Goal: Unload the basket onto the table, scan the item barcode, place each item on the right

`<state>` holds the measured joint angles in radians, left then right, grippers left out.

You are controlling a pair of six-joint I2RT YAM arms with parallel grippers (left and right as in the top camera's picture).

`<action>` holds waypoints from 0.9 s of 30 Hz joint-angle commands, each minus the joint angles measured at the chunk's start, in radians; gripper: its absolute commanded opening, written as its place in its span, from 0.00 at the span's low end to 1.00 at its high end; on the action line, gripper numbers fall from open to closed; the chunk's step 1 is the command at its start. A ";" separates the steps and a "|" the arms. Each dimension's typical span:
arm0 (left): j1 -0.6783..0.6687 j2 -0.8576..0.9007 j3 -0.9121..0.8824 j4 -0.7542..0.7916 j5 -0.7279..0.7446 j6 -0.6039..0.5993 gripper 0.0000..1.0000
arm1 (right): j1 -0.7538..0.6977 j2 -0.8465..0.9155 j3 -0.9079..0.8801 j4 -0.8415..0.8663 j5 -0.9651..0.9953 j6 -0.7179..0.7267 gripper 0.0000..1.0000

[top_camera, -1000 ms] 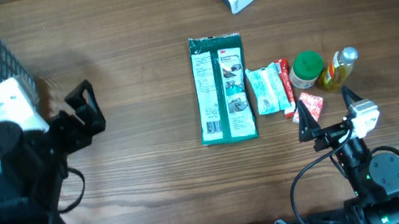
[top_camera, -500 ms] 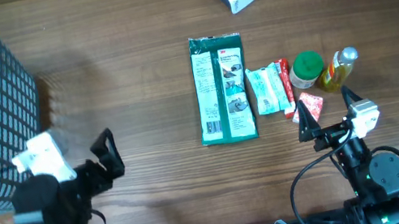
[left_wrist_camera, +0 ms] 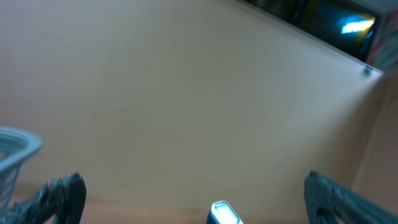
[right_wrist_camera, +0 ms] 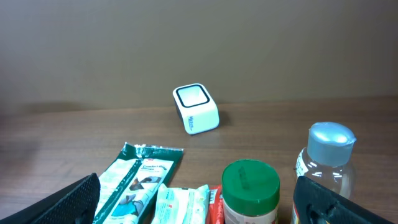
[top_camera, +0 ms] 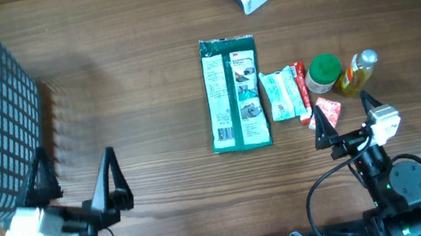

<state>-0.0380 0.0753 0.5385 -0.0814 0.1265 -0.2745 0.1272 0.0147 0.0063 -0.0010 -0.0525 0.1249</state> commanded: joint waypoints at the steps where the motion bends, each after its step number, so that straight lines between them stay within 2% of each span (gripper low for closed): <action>1: 0.000 -0.072 -0.114 0.165 0.019 0.001 1.00 | -0.004 -0.010 -0.001 0.002 -0.009 -0.018 1.00; 3: -0.002 -0.072 -0.172 0.274 0.019 -0.011 1.00 | -0.004 -0.010 -0.001 0.002 -0.009 -0.019 1.00; 7: -0.004 -0.072 -0.293 0.387 0.018 -0.025 1.00 | -0.004 -0.010 -0.001 0.002 -0.009 -0.018 1.00; 11: -0.004 -0.072 -0.440 0.415 0.019 -0.026 1.00 | -0.004 -0.010 -0.001 0.002 -0.009 -0.019 1.00; 15: -0.004 -0.072 -0.506 0.413 0.018 -0.025 1.00 | -0.004 -0.010 -0.001 0.002 -0.009 -0.019 1.00; 23: -0.004 -0.072 -0.533 0.299 0.019 -0.024 1.00 | -0.004 -0.010 -0.001 0.002 -0.009 -0.019 1.00; 27: -0.004 -0.072 -0.533 0.154 0.018 -0.025 1.00 | -0.004 -0.010 -0.001 0.002 -0.009 -0.019 1.00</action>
<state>-0.0383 0.0132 0.0124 0.1482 0.1329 -0.2935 0.1272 0.0147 0.0063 -0.0013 -0.0525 0.1249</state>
